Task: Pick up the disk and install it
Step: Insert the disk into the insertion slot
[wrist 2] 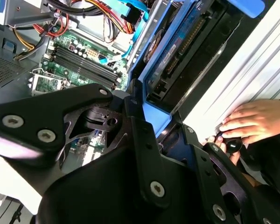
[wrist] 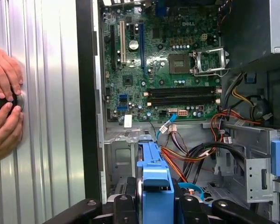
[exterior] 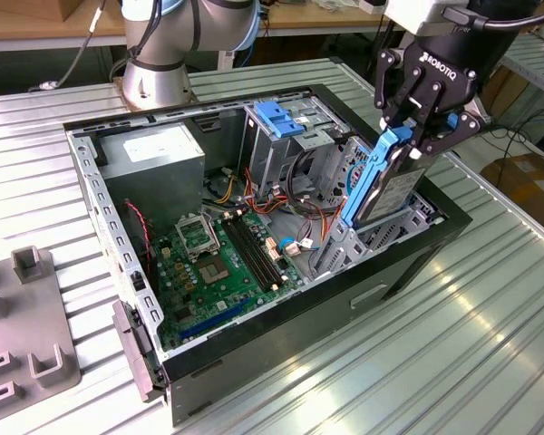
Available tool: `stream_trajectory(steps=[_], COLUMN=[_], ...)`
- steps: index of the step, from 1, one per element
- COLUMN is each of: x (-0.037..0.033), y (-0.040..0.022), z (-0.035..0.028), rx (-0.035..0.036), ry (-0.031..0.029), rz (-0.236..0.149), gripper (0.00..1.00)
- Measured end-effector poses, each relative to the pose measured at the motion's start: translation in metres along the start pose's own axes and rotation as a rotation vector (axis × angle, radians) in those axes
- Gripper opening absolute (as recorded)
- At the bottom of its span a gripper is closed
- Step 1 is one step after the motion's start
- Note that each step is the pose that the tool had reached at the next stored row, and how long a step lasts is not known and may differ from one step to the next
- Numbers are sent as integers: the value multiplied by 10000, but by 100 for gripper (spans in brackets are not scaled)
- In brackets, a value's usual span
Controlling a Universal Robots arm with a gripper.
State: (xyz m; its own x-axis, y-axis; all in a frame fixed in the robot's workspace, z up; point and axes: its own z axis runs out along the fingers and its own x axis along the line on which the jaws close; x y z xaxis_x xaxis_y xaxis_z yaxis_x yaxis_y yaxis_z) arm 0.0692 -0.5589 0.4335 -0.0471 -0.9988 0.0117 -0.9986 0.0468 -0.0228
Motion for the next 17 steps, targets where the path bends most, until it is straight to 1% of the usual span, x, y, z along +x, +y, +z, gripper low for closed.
stream_trajectory(steps=[5,10,12,17], x=[0,-1,-2,-3], y=[0,2,3,5], z=[79,143,186,268], rx=[-8,-10,-11,-12], ry=[-1,-1,-1,-1], rz=[0,0,0,0], gripper=[37,37,37,37])
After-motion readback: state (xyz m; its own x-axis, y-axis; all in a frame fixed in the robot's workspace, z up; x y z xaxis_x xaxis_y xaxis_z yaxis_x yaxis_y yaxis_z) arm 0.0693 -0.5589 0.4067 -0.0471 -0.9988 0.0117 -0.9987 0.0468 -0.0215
